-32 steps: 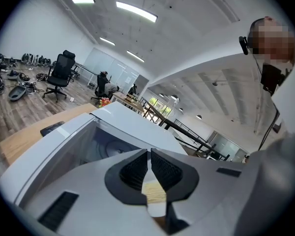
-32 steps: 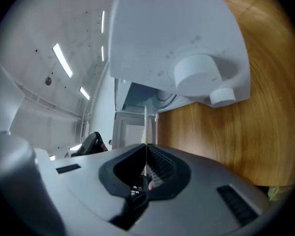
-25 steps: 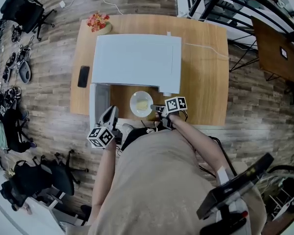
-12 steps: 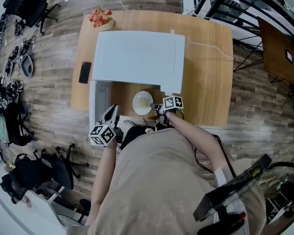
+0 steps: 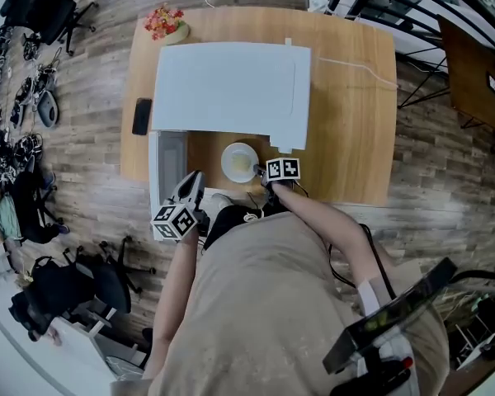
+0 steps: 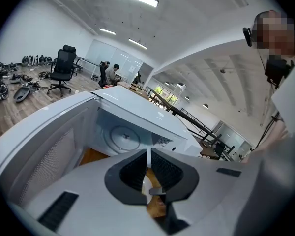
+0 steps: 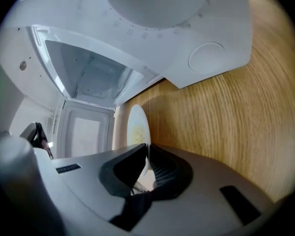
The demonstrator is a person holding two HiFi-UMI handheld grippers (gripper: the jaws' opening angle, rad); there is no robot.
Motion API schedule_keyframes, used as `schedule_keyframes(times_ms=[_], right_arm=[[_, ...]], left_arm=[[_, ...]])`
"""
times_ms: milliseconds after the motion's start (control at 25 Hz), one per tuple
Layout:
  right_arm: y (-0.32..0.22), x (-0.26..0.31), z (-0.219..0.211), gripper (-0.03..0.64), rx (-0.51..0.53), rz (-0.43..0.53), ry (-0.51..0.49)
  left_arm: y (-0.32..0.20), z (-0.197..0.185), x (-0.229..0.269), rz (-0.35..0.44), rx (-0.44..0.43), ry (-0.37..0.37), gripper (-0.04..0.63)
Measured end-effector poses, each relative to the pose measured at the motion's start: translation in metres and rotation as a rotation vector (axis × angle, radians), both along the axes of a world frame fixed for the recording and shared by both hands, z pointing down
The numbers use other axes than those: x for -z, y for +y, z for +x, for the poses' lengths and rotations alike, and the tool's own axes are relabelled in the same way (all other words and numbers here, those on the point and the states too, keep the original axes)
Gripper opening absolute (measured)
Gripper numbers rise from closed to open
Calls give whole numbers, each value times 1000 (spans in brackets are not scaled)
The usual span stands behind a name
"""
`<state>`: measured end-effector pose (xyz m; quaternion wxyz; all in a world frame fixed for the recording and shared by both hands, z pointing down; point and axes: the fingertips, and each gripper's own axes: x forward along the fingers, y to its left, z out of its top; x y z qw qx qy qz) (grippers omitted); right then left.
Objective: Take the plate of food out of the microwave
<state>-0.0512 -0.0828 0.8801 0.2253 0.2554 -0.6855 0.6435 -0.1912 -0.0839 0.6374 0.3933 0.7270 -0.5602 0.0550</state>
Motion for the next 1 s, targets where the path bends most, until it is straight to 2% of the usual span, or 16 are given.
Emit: schedule_keyframes(times_ms=[240,320,400,520,800,1000], right_arm=[[0,-13,5,42,82,121,155],[-1,-11,1,131,107,151,166],[-4,-11,-1,258,118,170,184],[-8,-7,2,357,121,184,218],[-9,41,-1,359,207,347,176],[-7,115,-7,359,138,456,47]], left_arm=[[-1,10,-3,-3,-27,-4,8],[0,8,-3,-5,-29,-4,8],[1,6,-3,-6,-28,-3,8],[4,6,-1,-1,-25,0,8],[-2,1,5,44,-55,25,8],[-3,2,15,76,-108,79,8]])
